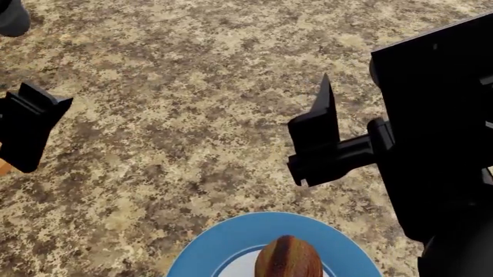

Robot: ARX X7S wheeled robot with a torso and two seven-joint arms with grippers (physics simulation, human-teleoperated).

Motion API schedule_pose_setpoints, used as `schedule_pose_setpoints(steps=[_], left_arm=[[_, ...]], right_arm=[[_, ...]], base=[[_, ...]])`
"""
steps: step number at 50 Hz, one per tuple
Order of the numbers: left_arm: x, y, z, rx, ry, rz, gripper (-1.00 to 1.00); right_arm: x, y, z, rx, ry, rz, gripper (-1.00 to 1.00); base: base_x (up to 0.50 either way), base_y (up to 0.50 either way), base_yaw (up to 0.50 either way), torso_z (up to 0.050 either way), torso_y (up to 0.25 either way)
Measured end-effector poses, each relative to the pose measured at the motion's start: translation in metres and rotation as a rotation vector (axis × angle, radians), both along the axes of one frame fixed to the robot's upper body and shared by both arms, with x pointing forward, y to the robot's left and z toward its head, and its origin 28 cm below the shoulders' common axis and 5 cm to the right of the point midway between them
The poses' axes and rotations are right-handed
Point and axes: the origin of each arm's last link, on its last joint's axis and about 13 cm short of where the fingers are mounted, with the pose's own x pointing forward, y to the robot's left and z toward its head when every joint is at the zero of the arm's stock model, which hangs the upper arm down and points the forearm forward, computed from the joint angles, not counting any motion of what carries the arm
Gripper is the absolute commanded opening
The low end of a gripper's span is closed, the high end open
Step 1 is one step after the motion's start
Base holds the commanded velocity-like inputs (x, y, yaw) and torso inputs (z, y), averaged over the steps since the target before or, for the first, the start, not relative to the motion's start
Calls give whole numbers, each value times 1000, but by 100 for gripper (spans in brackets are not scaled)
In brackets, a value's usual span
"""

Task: Place all breads on the cutting board.

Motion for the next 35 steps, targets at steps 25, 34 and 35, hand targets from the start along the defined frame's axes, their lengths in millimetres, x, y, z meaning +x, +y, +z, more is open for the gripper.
schedule_pose_setpoints(steps=[25, 34, 35], left_arm=[[0, -58, -13, -50, 167, -292, 100], [9, -78, -19, -73, 190, -358, 100], [10, -80, -19, -77, 192, -363, 100]], right_arm=[[-6, -7, 10, -4, -23, -42, 100], [-10, -10, 10, -2, -21, -51, 100], [-11, -11, 10, -2, -21, -53, 100]], base=[[0, 0, 0, 0, 0], [0, 0, 0, 0, 0], [0, 0, 0, 0, 0]])
